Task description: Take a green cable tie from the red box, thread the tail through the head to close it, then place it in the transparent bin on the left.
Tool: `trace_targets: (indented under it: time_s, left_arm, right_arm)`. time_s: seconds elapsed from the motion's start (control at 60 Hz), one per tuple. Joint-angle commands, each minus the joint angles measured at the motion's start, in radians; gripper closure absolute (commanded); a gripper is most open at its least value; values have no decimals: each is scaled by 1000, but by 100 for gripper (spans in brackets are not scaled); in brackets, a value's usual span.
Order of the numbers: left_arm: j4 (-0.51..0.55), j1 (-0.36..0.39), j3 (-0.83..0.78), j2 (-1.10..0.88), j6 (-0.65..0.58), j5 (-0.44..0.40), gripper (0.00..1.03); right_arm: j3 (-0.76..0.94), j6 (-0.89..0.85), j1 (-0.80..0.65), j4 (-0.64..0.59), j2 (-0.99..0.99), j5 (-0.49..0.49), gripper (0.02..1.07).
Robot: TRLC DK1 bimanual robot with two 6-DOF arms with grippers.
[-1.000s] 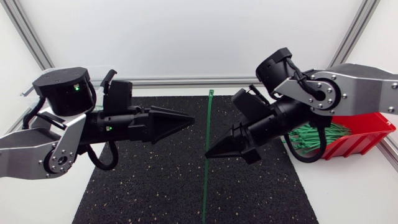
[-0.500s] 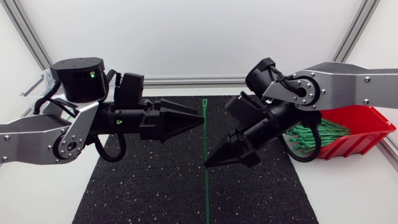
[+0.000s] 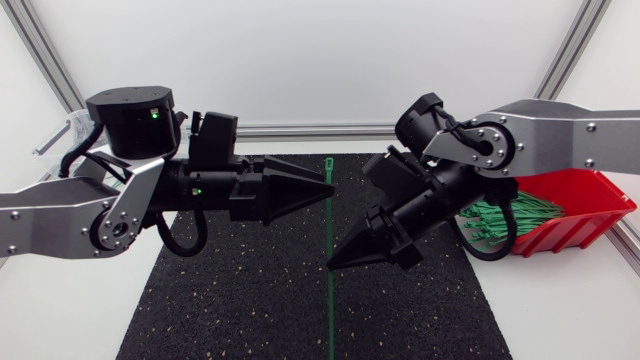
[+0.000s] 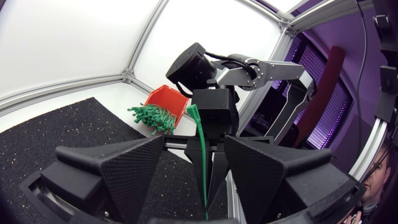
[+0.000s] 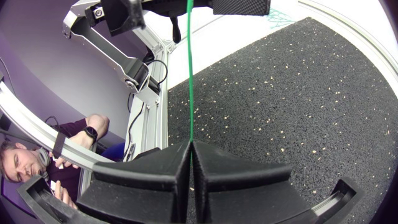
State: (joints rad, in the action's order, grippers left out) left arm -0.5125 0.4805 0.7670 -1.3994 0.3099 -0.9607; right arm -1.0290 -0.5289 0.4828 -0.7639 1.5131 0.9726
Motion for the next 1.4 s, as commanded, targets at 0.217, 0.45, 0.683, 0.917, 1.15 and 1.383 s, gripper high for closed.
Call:
trace_targets:
  time_s: [0.217,0.45,0.683,0.917,1.15,1.383]
  left_arm:
    - [-9,3,37,-12,23,-7,76]
    - [-11,1,41,-1,38,-7,76]
    - [-15,-2,45,0,52,-4,76]
    - [-17,0,45,7,57,-4,76]
    - [-17,0,46,14,64,-3,76]
    - [-17,0,46,28,72,-1,76]
  right_arm:
    - [3,-33,0,-20,-24,20,101]
    - [3,-34,-3,-20,-16,20,101]
    - [4,-36,-7,-21,-13,20,101]
    - [7,-36,-7,-20,-11,20,101]
    - [9,-36,-7,-21,-8,20,101]
    - [15,-34,-4,-20,-5,20,101]
